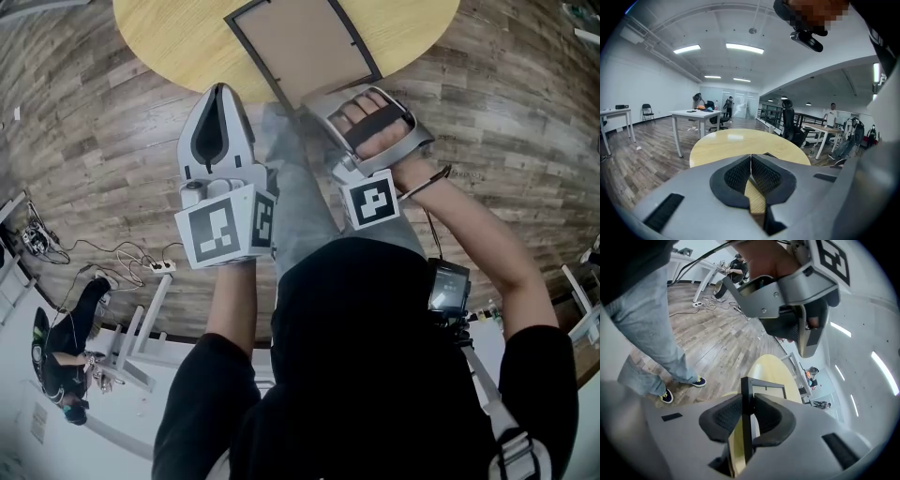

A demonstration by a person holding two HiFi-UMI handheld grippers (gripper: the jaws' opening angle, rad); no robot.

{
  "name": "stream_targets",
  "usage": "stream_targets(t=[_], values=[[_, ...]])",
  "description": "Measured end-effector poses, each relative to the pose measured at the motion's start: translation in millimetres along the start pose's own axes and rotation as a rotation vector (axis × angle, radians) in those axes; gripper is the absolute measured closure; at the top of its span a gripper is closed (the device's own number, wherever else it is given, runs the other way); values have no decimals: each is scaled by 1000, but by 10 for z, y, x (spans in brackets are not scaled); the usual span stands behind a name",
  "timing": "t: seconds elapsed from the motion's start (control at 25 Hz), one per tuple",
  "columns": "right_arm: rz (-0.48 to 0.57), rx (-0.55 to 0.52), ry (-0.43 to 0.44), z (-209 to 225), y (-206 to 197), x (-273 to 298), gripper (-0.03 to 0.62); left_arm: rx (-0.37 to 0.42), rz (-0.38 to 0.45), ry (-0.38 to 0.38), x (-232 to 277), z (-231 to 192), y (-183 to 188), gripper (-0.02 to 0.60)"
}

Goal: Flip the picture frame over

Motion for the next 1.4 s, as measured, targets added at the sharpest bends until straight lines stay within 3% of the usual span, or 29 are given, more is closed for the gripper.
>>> stream_targets(t=[0.32,0.72,0.96,1.24,1.4], values=[[49,200,-119,665,-138,-143,517,-4,44,33,-129,-59,158,558],[219,677,-182,1466,-347,-422,519,16,72,50,-192,-112,283,557],[343,904,-211,1773,-572,-534,520,29,76,45,-132,-42,339,557],[545,1304,-177,1849,-696,-645,519,48,72,35,-148,-58,305,557],[692,1665,-94,1793,-943,-689,520,57,69,22,-145,42,342,557]])
Point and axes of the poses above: the fingertips, and each gripper's own axes: x forward along the fingers, z to its right, y out of its top, the point moved 5 cm from there along -x, backward along the fingers, and after that the axes turned 14 degrees about -x, right-handed, at the moved point
